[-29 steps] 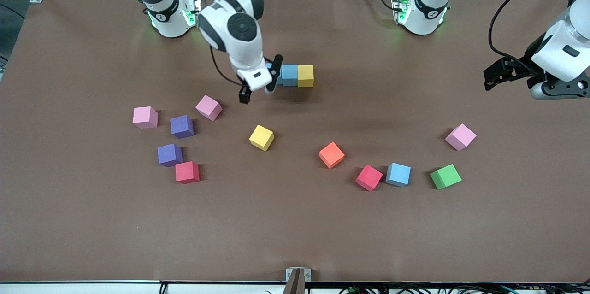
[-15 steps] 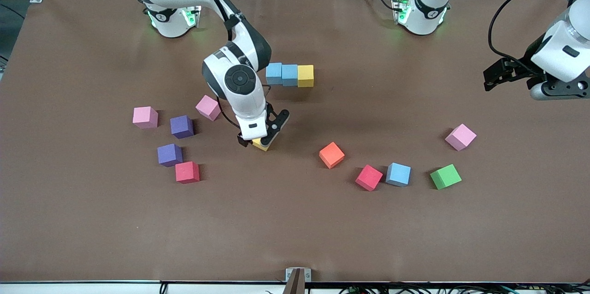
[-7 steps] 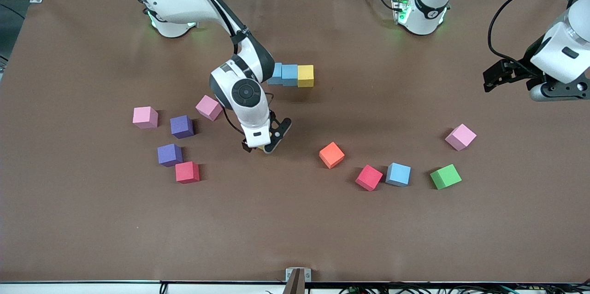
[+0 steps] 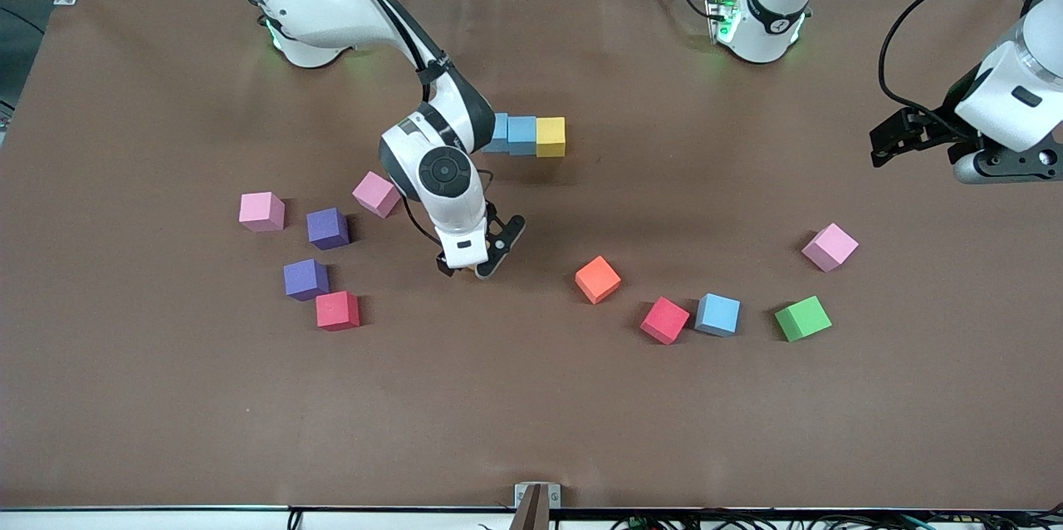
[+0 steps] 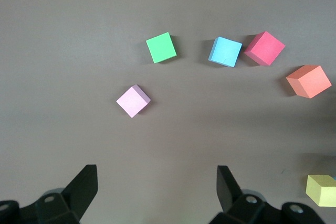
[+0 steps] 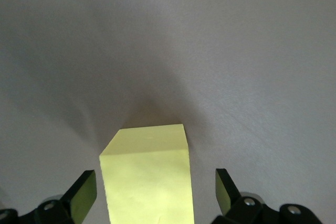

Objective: Arrange 11 blocks into digit 3
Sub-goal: 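Reach the right gripper to the yellow cube and grasp it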

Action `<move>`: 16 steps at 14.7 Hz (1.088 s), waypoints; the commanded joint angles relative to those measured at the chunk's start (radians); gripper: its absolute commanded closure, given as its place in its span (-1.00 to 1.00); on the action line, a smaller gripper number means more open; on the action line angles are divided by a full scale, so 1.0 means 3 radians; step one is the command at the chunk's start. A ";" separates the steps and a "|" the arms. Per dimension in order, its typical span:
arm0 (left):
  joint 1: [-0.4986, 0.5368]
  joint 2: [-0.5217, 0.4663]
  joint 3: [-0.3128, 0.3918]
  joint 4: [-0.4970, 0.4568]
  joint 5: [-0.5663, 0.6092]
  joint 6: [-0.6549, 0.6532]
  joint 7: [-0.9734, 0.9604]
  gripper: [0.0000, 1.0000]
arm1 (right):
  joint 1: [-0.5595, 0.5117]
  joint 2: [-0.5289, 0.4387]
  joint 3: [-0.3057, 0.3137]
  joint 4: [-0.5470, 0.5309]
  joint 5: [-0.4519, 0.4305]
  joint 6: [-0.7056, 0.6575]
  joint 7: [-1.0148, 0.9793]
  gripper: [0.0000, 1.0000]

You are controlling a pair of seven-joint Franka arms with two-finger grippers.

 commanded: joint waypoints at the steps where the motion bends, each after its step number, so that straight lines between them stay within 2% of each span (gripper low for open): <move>1: 0.0000 0.0025 0.0000 0.0055 -0.0049 0.0004 -0.0011 -1.00 | -0.0055 0.0068 0.0050 0.0020 -0.0040 0.0042 -0.0178 -1.00; 4: 0.0000 0.0025 0.0000 0.0055 -0.0054 0.0004 -0.0011 -1.00 | -0.0060 0.0093 0.0050 0.0015 -0.0040 0.0129 -0.0178 -1.00; 5: 0.0005 0.0025 0.0000 0.0055 -0.0049 0.0004 -0.0011 -1.00 | -0.0060 0.0108 0.0050 0.0010 -0.0035 0.0175 -0.0178 -0.83; 6: 0.0005 0.0025 0.0000 0.0055 -0.0054 0.0004 -0.0011 -1.00 | -0.0065 0.0113 0.0055 0.0009 -0.0025 0.0190 -0.0173 -0.32; 8: 0.0000 0.0025 0.0000 0.0055 -0.0049 0.0004 -0.0011 -1.00 | -0.0105 0.0108 0.0055 0.0009 0.0001 0.0191 -0.0168 0.34; 10: -0.0005 0.0025 0.0000 0.0055 -0.0049 0.0004 -0.0011 -1.00 | -0.0141 0.0098 0.0055 -0.0001 0.0006 0.0175 -0.0153 0.46; 12: 0.0000 0.0025 0.0000 0.0055 -0.0049 0.0004 -0.0011 -1.00 | -0.0141 0.0052 0.0055 -0.0067 0.0006 0.0145 -0.0020 0.46; 16: 0.0000 0.0025 0.0000 0.0055 -0.0049 0.0004 -0.0011 -1.00 | -0.0085 -0.0157 0.0075 -0.0180 0.0006 -0.0064 0.1072 0.46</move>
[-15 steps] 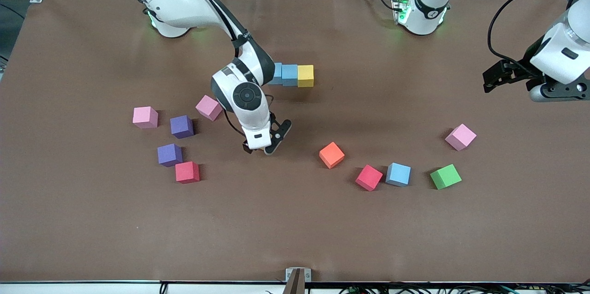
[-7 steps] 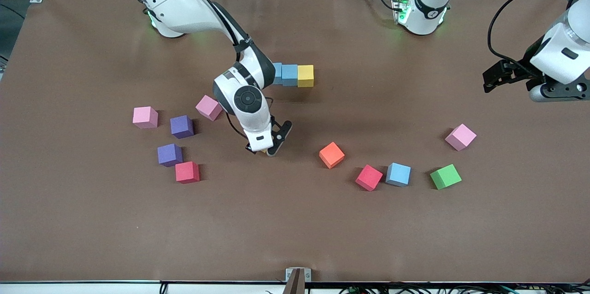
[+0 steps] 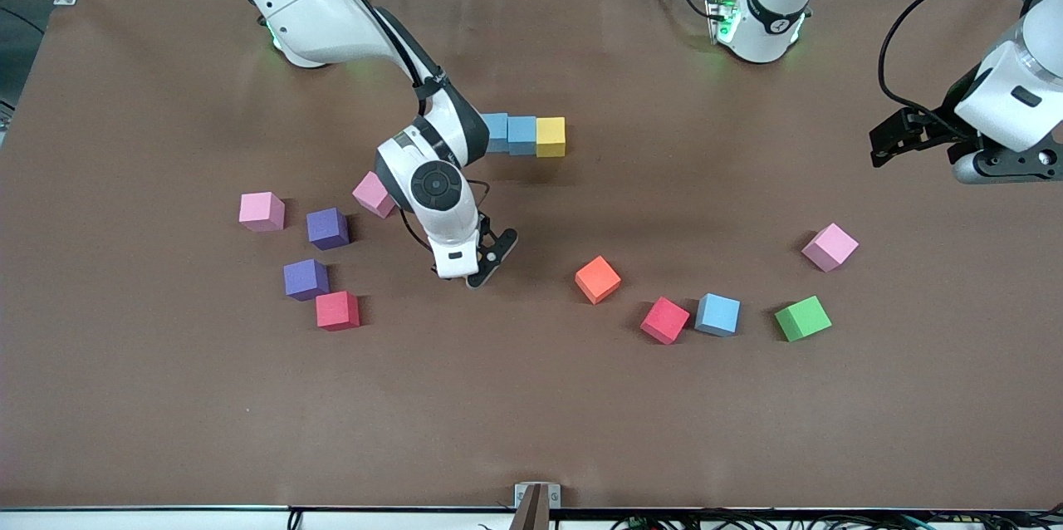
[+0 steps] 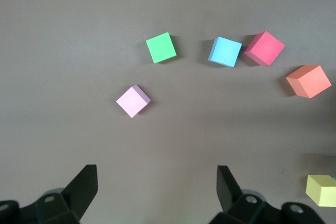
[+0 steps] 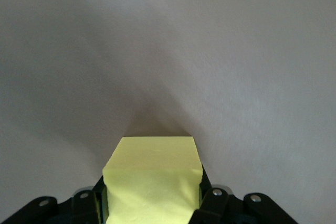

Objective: Arrange 11 blocks into digit 3
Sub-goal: 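Carry the yellow cube with the right gripper below the blue cubes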

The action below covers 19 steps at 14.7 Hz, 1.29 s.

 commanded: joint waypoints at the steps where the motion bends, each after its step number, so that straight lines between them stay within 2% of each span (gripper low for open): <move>1: -0.0009 0.0025 0.0001 0.0055 -0.0049 0.0003 -0.0011 -1.00 | 0.0011 -0.0266 0.0057 -0.0184 -0.0003 -0.0206 0.0682 0.46; 6: -0.0009 0.0025 0.0001 0.0055 -0.0049 0.0003 -0.0011 -1.00 | 0.0108 -0.0578 0.0082 -0.0618 0.0007 -0.0197 0.1561 0.46; 9: -0.0039 0.0030 -0.0005 0.0060 -0.0049 0.0003 -0.0017 -1.00 | 0.0338 -0.0578 0.0082 -0.0639 0.0007 -0.0192 0.2333 0.46; 11: -0.0039 0.0030 -0.0010 0.0060 -0.0049 0.0003 -0.0017 -1.00 | 0.0359 -0.0573 0.0082 -0.0655 0.0042 -0.0192 0.2447 0.46; 14: -0.0034 0.0030 -0.0005 0.0060 -0.0049 0.0003 -0.0011 -1.00 | 0.0379 -0.0583 0.0082 -0.0807 0.0324 0.0012 0.2448 0.46; 16: -0.0034 0.0030 -0.0005 0.0060 -0.0049 0.0008 -0.0011 -1.00 | 0.0436 -0.0583 0.0082 -0.0935 0.0329 0.0196 0.2478 0.46; 19: -0.0034 0.0030 -0.0005 0.0060 -0.0049 0.0008 -0.0006 -1.00 | 0.0528 -0.0609 0.0077 -0.0977 0.0329 0.0187 0.2606 0.46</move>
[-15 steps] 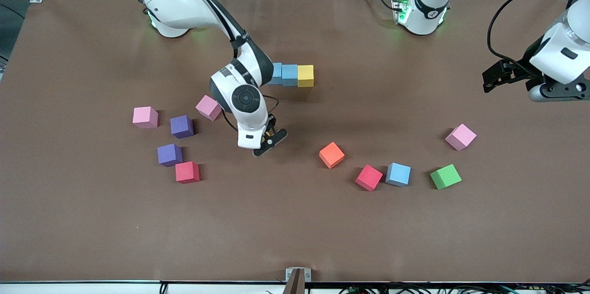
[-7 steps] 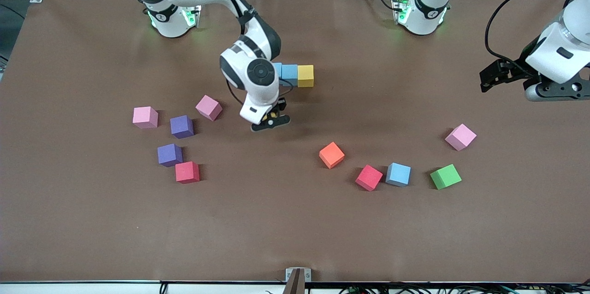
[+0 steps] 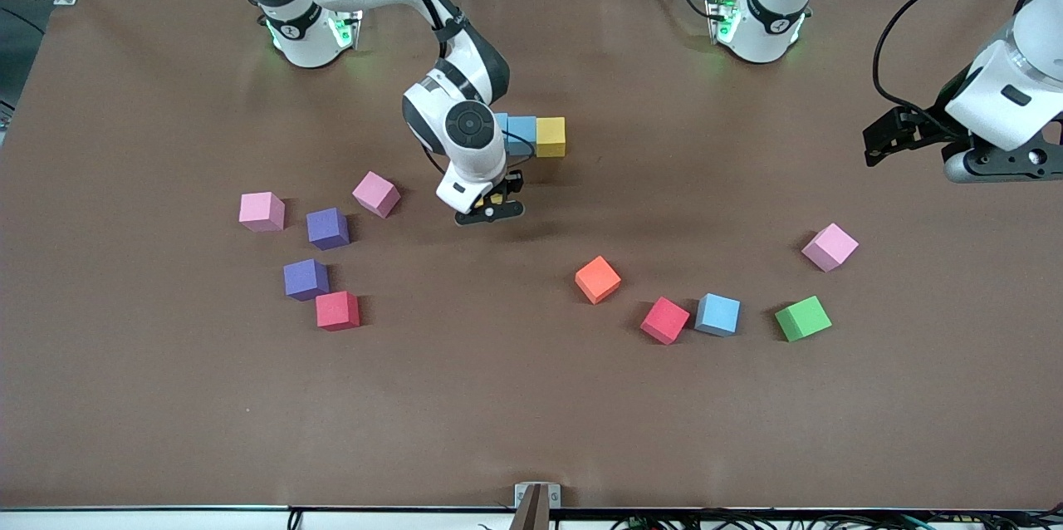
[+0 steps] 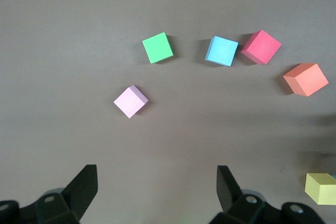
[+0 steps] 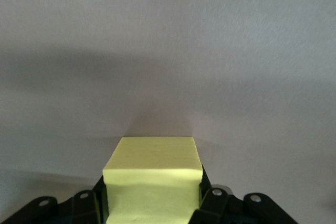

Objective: Arrange 11 blocks into digit 3
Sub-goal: 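Carry the yellow cube with the right gripper below the blue cubes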

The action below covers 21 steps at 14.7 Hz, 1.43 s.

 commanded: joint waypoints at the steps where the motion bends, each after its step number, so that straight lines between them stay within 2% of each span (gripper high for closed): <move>1: -0.0004 0.0029 0.0008 0.0060 -0.0049 0.0005 -0.0006 -1.00 | 0.0090 -0.0180 -0.0006 -0.0233 0.0042 0.0050 0.0162 0.46; 5: -0.0009 0.0034 0.0003 0.0060 -0.0049 0.0061 -0.0001 -1.00 | 0.0162 -0.0313 -0.0006 -0.0407 0.0042 0.0055 0.0178 0.45; 21: -0.0004 0.0050 -0.0002 0.0060 -0.0049 0.0071 0.0014 -1.00 | 0.0285 -0.0287 -0.0011 -0.0458 0.0042 0.0050 0.0245 0.43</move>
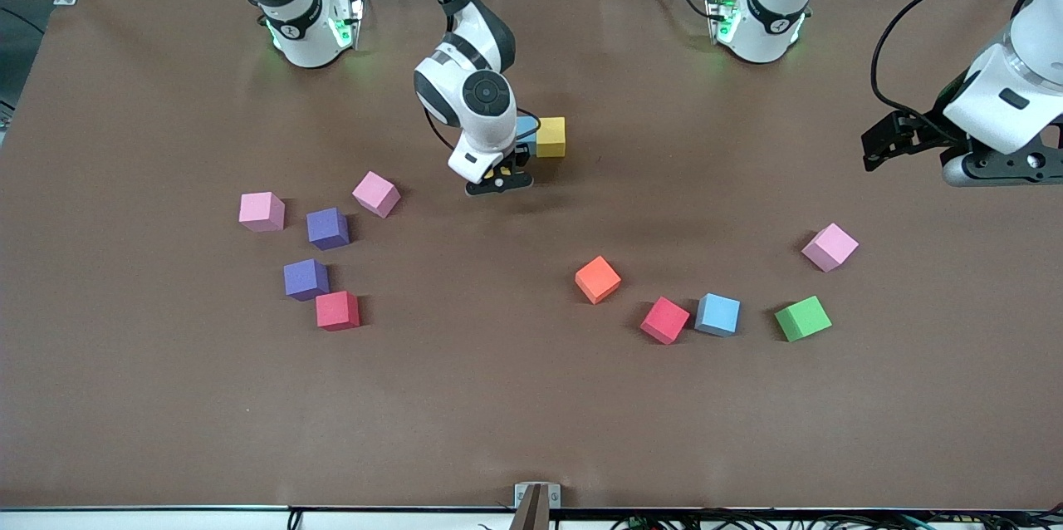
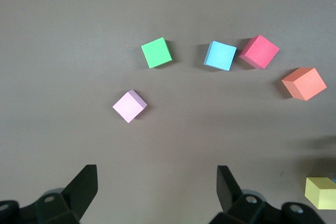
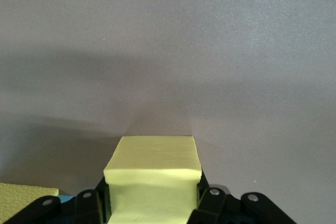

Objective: Arrange 11 blocks into digit 3
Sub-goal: 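Lower the yellow cube below the blue cubes and open the right gripper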

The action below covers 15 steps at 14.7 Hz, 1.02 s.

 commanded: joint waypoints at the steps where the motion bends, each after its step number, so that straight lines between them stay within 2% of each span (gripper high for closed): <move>1: -0.0006 0.0032 0.0003 0.0060 -0.0049 0.0004 -0.0001 -1.00 | 0.0042 -0.0106 -0.0014 -0.0176 0.0038 0.0039 0.0052 0.43; 7: -0.0001 0.0032 0.0003 0.0060 -0.0049 0.0009 -0.0006 -1.00 | 0.0047 -0.0106 -0.0014 -0.0176 0.0038 0.0019 0.0052 0.34; 8: -0.0001 0.0032 0.0003 0.0060 -0.0049 0.0009 -0.0006 -1.00 | 0.0047 -0.0106 -0.0014 -0.0171 0.0038 0.0014 0.0052 0.12; 10: -0.0001 0.0027 0.0003 0.0060 -0.0049 0.0009 -0.0006 -1.00 | 0.0047 -0.0101 -0.0014 -0.0166 0.0038 0.0014 0.0052 -0.99; 15: -0.0001 0.0027 0.0003 0.0060 -0.0049 0.0009 -0.0006 -1.00 | 0.0042 -0.0137 -0.0014 -0.0089 0.0038 -0.0006 0.0052 -1.00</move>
